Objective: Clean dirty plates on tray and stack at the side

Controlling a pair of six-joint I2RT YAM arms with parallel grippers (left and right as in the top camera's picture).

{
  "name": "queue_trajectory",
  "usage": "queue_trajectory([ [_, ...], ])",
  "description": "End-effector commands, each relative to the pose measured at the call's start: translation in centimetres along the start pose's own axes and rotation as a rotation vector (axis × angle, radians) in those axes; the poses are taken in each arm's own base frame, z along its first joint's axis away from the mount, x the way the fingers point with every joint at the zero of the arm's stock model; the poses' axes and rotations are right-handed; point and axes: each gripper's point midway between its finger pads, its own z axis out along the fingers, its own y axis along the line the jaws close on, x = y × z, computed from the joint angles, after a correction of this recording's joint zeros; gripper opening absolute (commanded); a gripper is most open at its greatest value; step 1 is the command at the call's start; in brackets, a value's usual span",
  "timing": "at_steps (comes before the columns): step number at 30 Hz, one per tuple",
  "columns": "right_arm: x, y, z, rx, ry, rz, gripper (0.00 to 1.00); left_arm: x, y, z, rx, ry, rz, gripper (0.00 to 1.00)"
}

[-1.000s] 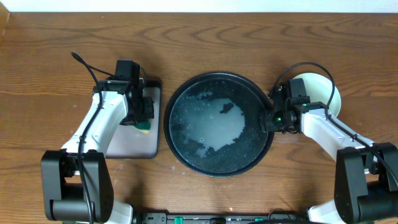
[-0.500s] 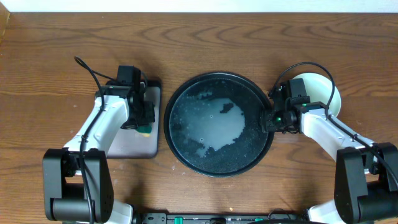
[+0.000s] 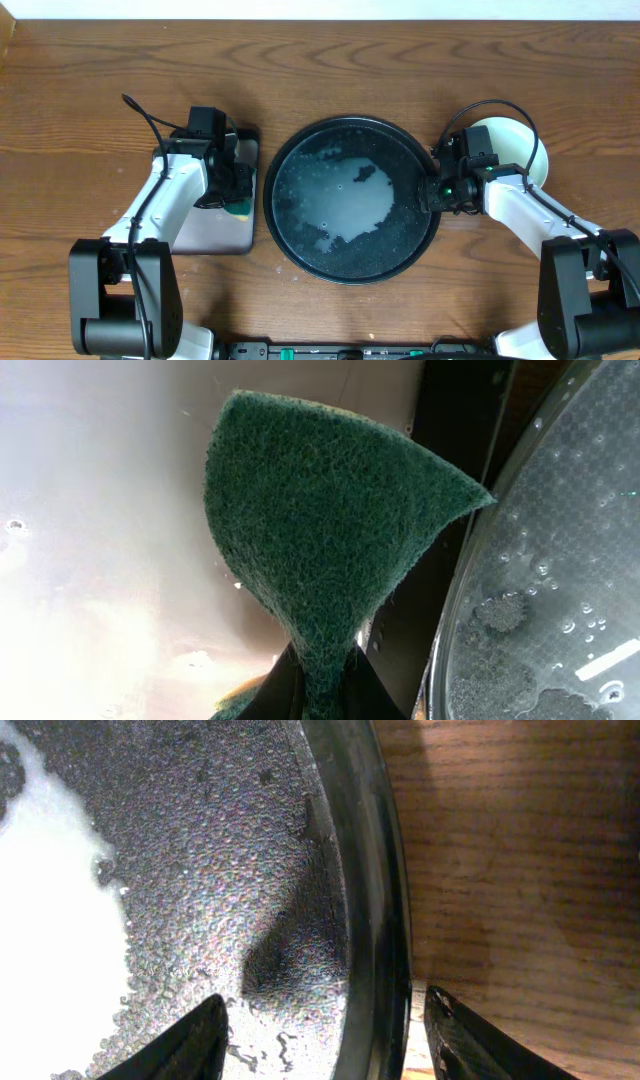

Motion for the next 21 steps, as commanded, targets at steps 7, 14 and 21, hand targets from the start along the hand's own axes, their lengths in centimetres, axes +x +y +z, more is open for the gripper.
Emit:
queue_trajectory([
  [7,0.3,0.3,0.1,-0.011,0.008,-0.016,0.61,0.6,-0.2,0.3,0.016,0.021,0.007,0.07],
  [14,0.3,0.3,0.1,-0.011,0.007,-0.016,0.61,1.4,0.0,0.9,0.016,0.038,0.004,0.07],
  [21,0.3,0.3,0.1,-0.011,0.007,-0.016,0.61,1.6,-0.9,1.1,0.070,0.043,0.001,0.07],
])
